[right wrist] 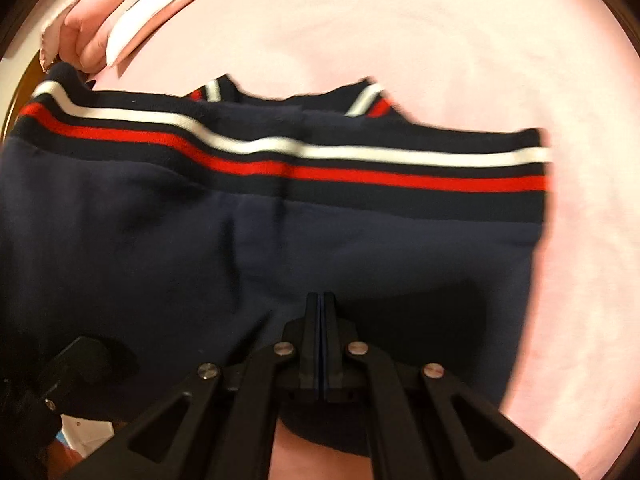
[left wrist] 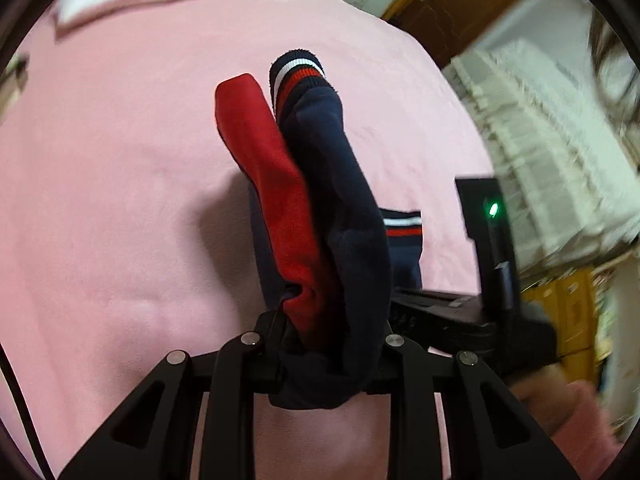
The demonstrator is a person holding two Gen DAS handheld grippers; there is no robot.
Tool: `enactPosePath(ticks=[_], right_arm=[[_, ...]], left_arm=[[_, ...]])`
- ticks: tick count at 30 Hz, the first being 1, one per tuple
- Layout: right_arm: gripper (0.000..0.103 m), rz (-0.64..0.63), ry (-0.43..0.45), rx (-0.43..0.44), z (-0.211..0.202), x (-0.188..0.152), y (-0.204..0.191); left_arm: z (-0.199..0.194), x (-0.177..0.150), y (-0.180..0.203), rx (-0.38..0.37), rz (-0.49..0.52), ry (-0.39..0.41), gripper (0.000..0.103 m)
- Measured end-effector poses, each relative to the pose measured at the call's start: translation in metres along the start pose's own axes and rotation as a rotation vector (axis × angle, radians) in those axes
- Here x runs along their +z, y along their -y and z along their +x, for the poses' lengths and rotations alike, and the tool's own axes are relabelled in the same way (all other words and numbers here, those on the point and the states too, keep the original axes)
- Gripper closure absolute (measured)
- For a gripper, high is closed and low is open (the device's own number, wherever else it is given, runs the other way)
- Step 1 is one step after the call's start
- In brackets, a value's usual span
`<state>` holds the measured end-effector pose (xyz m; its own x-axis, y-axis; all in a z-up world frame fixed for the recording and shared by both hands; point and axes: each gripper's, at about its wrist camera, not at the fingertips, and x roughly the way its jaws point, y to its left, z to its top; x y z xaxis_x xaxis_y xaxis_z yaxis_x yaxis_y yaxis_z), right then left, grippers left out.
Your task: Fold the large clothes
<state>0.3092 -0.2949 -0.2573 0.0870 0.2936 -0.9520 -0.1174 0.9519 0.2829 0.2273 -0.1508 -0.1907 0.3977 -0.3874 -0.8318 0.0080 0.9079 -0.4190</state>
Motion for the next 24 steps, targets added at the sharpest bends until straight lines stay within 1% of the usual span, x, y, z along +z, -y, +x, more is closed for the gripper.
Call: enactPosePath(ticks=[1, 2, 7, 10, 13, 15, 17, 21, 23, 24], right_arm=[[0.103, -0.003, 0.004, 0.011, -0.005, -0.001, 0.005], [0.103, 0.001, 0.009, 0.015, -0.01, -0.001, 0.01], [0.103, 0.007, 0.041, -0.07, -0.034, -0.005, 0.039], [0.103, 0.037, 0.058, -0.079, -0.045, -0.008, 0.06], [0.103, 0.063, 0.068, -0.096, -0.053, -0.01, 0.079], [0.103, 0.084, 0.076, -0.099, -0.058, -0.011, 0.091], [0.103, 0.097, 0.083, -0.11, -0.061, -0.01, 0.099], [0.103, 0.124, 0.091, -0.123, -0.064, -0.008, 0.118], [0.103, 0.152, 0.103, -0.118, -0.068, -0.007, 0.129], [0.103, 0.164, 0.109, -0.111, -0.069, -0.007, 0.134]], left_arm=[[0.002, -0.001, 0.016, 0.025, 0.034, 0.003, 0.08], [0.002, -0.002, 0.025, 0.033, 0.046, 0.002, 0.08], [0.008, -0.012, 0.068, 0.045, 0.112, -0.014, 0.08], [0.022, -0.015, 0.094, 0.06, 0.142, -0.038, 0.08], [0.034, -0.019, 0.109, 0.112, 0.162, -0.057, 0.08], [0.041, -0.02, 0.115, 0.141, 0.156, -0.059, 0.08], [0.049, -0.021, 0.12, 0.153, 0.132, -0.068, 0.08], [0.065, -0.022, 0.13, 0.181, 0.116, -0.093, 0.079], [0.076, -0.024, 0.134, 0.189, 0.132, -0.118, 0.076], [0.081, -0.025, 0.135, 0.187, 0.16, -0.148, 0.07]])
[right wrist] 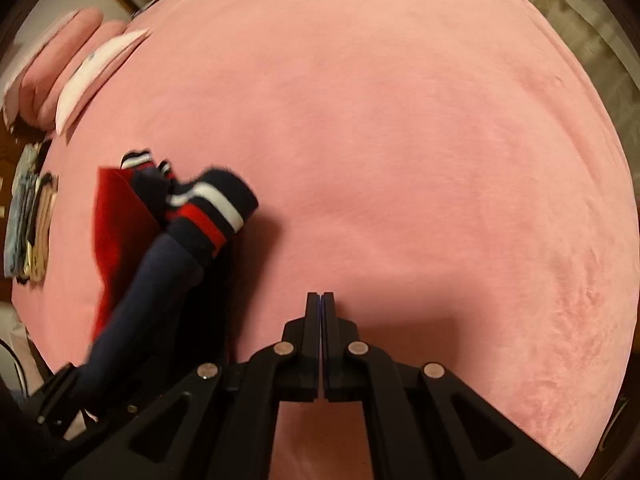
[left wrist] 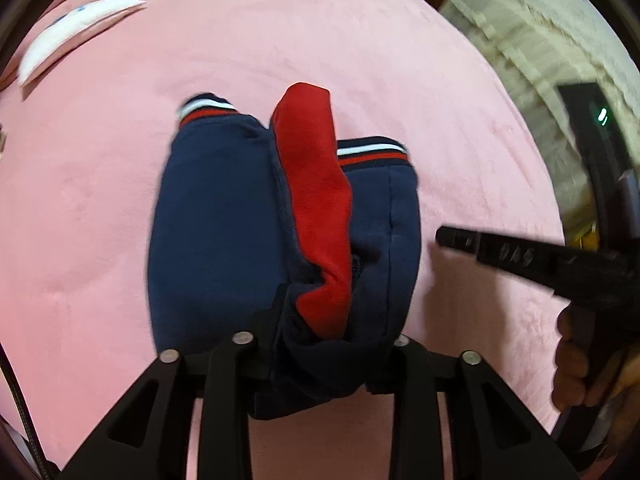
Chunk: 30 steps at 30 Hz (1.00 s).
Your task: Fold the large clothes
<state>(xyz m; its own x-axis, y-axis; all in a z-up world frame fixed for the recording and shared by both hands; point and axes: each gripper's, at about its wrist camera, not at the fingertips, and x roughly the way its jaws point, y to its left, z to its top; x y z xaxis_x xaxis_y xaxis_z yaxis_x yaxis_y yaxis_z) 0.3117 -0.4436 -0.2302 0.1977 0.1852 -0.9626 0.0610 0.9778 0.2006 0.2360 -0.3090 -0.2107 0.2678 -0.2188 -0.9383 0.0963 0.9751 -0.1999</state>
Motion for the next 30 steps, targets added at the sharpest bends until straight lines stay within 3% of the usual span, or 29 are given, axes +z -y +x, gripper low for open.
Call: enactPosePath(ticks=[2, 6, 9, 12, 13, 14, 15, 16, 17, 19, 24, 27, 28, 30], right_arm=[[0.103, 0.026, 0.009, 0.028, -0.003, -0.001, 0.006], [0.1, 0.085, 0.014, 0.118, -0.006, 0.008, 0.037], [0.1, 0.152, 0.007, 0.262, -0.007, 0.008, 0.049], [0.098, 0.226, -0.035, 0.424, -0.005, 0.013, 0.052], [0.091, 0.242, -0.054, 0.46, -0.005, 0.009, 0.049], [0.075, 0.25, -0.081, 0.497, -0.002, 0.011, 0.045], [0.065, 0.244, -0.093, 0.502, -0.001, 0.012, 0.038], [0.045, 0.223, -0.104, 0.483, -0.004, 0.003, 0.033], [0.038, 0.2, -0.11, 0.454, -0.002, 0.005, 0.027], [0.038, 0.169, -0.128, 0.413, 0.009, 0.008, 0.006], [0.037, 0.188, -0.157, 0.431, 0.013, 0.01, -0.01], [0.037, 0.142, -0.183, 0.342, 0.025, 0.011, -0.025], [0.042, 0.112, -0.186, 0.32, 0.022, 0.005, -0.017], [0.064, 0.068, -0.175, 0.299, 0.022, 0.005, -0.018]], left_arm=[[0.004, 0.002, 0.007, -0.014, 0.058, -0.042, 0.062], [-0.004, 0.0, 0.006, -0.109, 0.087, -0.102, 0.032], [-0.019, -0.001, -0.012, -0.139, 0.048, -0.147, 0.027], [-0.037, -0.002, -0.033, -0.105, 0.018, -0.166, 0.023], [-0.041, -0.003, -0.038, -0.095, 0.01, -0.163, 0.022], [-0.046, -0.003, -0.048, -0.082, -0.005, -0.157, 0.021], [-0.049, -0.005, -0.055, -0.072, -0.018, -0.152, 0.02], [-0.052, -0.005, -0.065, -0.055, -0.037, -0.142, 0.02], [-0.053, -0.003, -0.072, -0.041, -0.053, -0.137, 0.02], [-0.053, -0.002, -0.086, -0.013, -0.083, -0.14, 0.02], [-0.056, -0.004, -0.109, 0.019, -0.134, -0.123, 0.02], [-0.041, 0.005, -0.106, 0.058, -0.143, -0.145, 0.02], [-0.035, 0.008, -0.106, 0.067, -0.147, -0.154, 0.02], [-0.028, 0.01, -0.103, 0.068, -0.152, -0.154, 0.02]])
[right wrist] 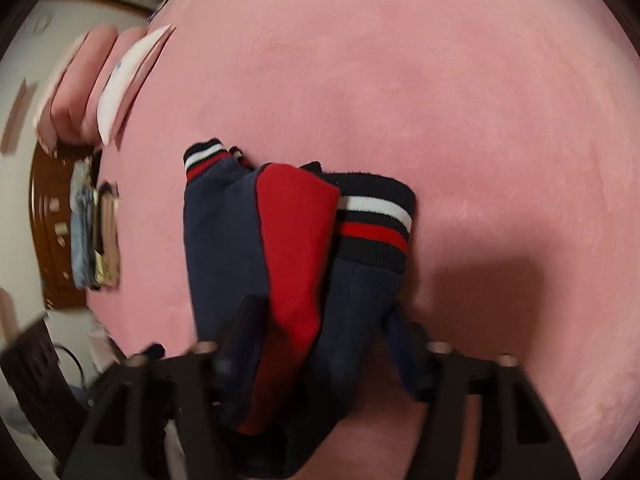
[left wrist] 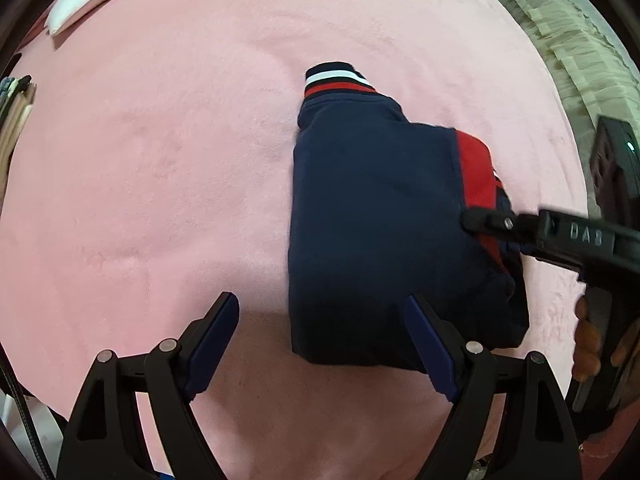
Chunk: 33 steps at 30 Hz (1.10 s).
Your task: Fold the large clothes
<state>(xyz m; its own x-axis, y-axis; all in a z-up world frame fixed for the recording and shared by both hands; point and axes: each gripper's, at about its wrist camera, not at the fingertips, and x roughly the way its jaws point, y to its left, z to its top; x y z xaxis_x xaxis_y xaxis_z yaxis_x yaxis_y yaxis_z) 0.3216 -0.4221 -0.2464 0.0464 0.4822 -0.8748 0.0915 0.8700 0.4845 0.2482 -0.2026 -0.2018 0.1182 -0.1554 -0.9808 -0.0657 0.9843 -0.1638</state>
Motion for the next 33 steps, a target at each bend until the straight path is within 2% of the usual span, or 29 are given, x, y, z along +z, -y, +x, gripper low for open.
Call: enactPosePath(ticks=[1, 2, 4, 7, 9, 10, 12, 14, 21, 23, 24, 25, 30, 31, 32, 33], right_arm=[[0.088, -0.005, 0.007, 0.005, -0.002, -0.001, 0.003], [0.093, -0.002, 0.025, 0.005, -0.005, -0.003, 0.008], [0.097, 0.02, 0.033, 0.0, -0.008, -0.007, 0.022], [0.097, 0.043, 0.014, -0.09, -0.003, -0.011, 0.037], [0.094, 0.082, -0.002, -0.101, -0.002, -0.014, 0.043], [0.091, 0.109, -0.006, -0.068, -0.002, -0.014, 0.046], [0.077, 0.178, -0.015, -0.003, -0.006, -0.015, 0.053], [0.053, 0.199, -0.009, 0.023, -0.009, -0.016, 0.054], [0.045, 0.259, 0.017, 0.136, -0.016, -0.017, 0.053], [0.037, 0.265, 0.014, 0.171, -0.014, -0.019, 0.051], [0.037, 0.26, 0.008, 0.206, -0.012, -0.019, 0.05], [0.036, 0.259, 0.006, 0.209, -0.015, -0.018, 0.053], [0.036, 0.225, -0.01, 0.115, -0.001, -0.014, 0.035], [0.05, 0.202, -0.011, 0.09, 0.002, -0.013, 0.03], [0.085, 0.175, 0.007, 0.043, 0.002, -0.013, 0.024], [0.089, 0.153, 0.032, -0.007, 0.002, -0.013, 0.016]], left_arm=[[0.001, 0.0, -0.001, -0.003, -0.005, 0.0, 0.02], [0.003, 0.0, -0.002, -0.01, -0.01, -0.004, 0.02], [0.005, -0.001, -0.005, -0.017, -0.012, -0.017, 0.02], [0.007, -0.004, -0.01, 0.0, -0.01, -0.025, 0.02], [0.014, -0.002, -0.014, -0.002, -0.023, -0.032, 0.02], [0.017, -0.002, -0.018, -0.012, -0.037, -0.038, 0.02], [0.021, -0.002, -0.024, -0.023, -0.06, -0.047, 0.02], [0.023, 0.0, -0.029, -0.028, -0.081, -0.05, 0.02], [0.026, -0.007, -0.037, -0.038, -0.103, -0.055, 0.02], [0.027, -0.009, -0.039, -0.045, -0.107, -0.058, 0.02], [0.026, -0.009, -0.04, -0.044, -0.11, -0.062, 0.02], [0.026, -0.01, -0.042, -0.044, -0.112, -0.064, 0.02], [0.028, -0.009, -0.042, -0.042, -0.108, -0.07, 0.02], [0.029, -0.009, -0.042, -0.041, -0.107, -0.069, 0.02], [0.028, -0.009, -0.042, -0.038, -0.104, -0.065, 0.02], [0.027, -0.01, -0.042, -0.033, -0.102, -0.057, 0.02]])
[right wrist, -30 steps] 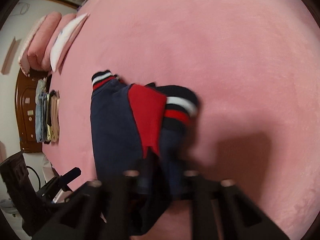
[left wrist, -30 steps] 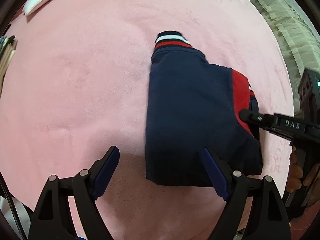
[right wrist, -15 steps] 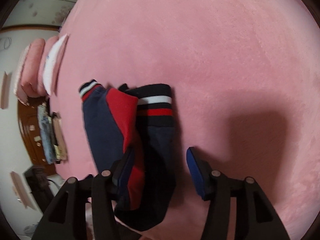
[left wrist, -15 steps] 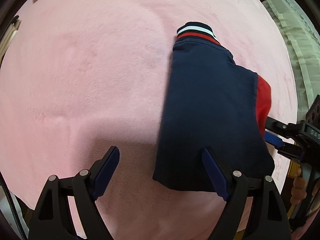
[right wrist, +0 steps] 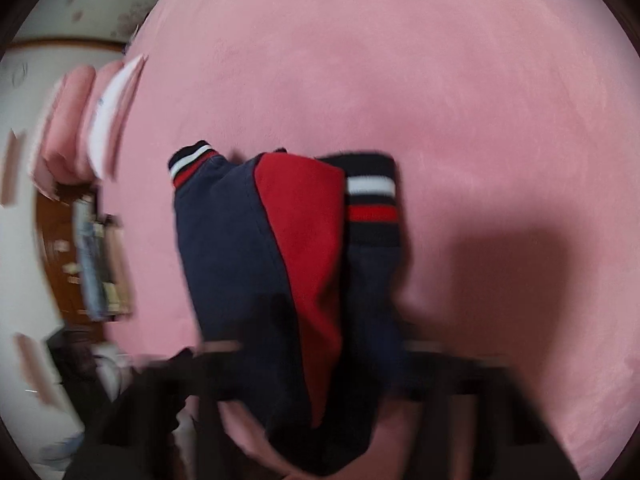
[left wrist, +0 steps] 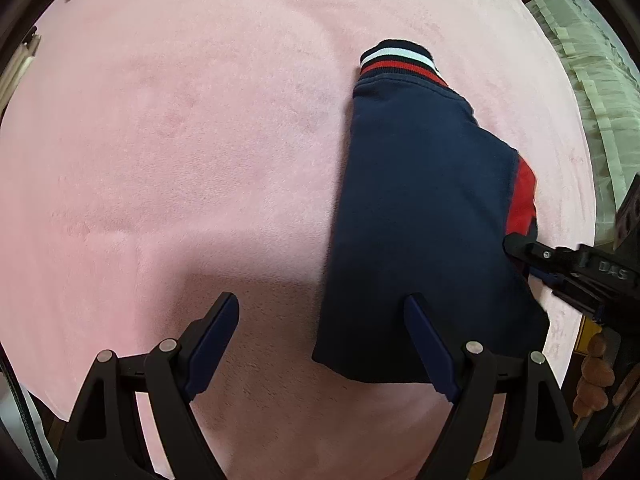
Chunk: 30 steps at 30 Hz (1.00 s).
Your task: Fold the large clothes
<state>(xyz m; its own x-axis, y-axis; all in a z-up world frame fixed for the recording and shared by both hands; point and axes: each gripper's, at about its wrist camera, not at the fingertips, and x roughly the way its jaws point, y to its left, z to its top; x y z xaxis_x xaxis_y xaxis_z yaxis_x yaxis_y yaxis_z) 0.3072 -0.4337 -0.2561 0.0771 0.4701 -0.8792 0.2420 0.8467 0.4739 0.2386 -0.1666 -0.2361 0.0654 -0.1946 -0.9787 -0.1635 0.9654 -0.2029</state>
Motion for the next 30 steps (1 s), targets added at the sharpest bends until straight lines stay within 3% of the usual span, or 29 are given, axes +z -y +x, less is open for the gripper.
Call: enactPosePath(ticks=[2, 5, 6, 11, 13, 14, 16, 18, 21, 24, 27, 30], right_arm=[[0.092, -0.052, 0.048, -0.052, -0.004, -0.003, -0.014], [0.096, -0.13, 0.114, -0.003, -0.017, -0.008, -0.04], [0.096, -0.157, 0.12, 0.038, -0.021, -0.01, -0.049], [0.097, -0.243, 0.06, 0.419, -0.017, -0.013, -0.081], [0.097, -0.249, 0.062, 0.481, -0.007, -0.011, -0.077], [0.097, -0.249, 0.071, 0.445, -0.004, -0.01, -0.075], [0.097, -0.208, 0.099, 0.276, 0.005, -0.003, -0.054], [0.097, -0.122, 0.085, 0.166, 0.015, 0.004, -0.02], [0.096, -0.066, 0.05, 0.178, 0.016, 0.003, 0.005], [0.09, -0.097, 0.003, 0.127, 0.011, -0.002, 0.012], [0.088, -0.127, 0.071, 0.057, -0.012, -0.006, 0.006], [0.082, -0.22, 0.163, 0.007, -0.032, -0.016, -0.016]], left_arm=[[-0.001, -0.002, -0.001, 0.009, -0.001, 0.007, 0.02], [-0.002, -0.007, -0.009, 0.012, -0.026, 0.002, 0.02], [-0.002, -0.009, -0.012, 0.011, -0.035, -0.001, 0.02], [-0.007, -0.012, -0.033, 0.033, -0.091, 0.016, 0.02], [-0.008, -0.012, -0.039, 0.055, -0.102, 0.015, 0.02], [-0.009, -0.012, -0.042, 0.059, -0.106, 0.013, 0.02], [-0.01, -0.014, -0.046, 0.054, -0.112, 0.014, 0.02], [-0.01, -0.016, -0.046, 0.049, -0.106, 0.016, 0.02], [-0.007, -0.015, -0.042, 0.051, -0.079, 0.011, 0.02], [-0.008, -0.012, -0.028, 0.08, -0.023, 0.027, 0.02], [-0.014, -0.009, -0.013, 0.125, 0.051, 0.071, 0.02], [-0.019, -0.001, 0.0, 0.087, 0.085, 0.087, 0.02]])
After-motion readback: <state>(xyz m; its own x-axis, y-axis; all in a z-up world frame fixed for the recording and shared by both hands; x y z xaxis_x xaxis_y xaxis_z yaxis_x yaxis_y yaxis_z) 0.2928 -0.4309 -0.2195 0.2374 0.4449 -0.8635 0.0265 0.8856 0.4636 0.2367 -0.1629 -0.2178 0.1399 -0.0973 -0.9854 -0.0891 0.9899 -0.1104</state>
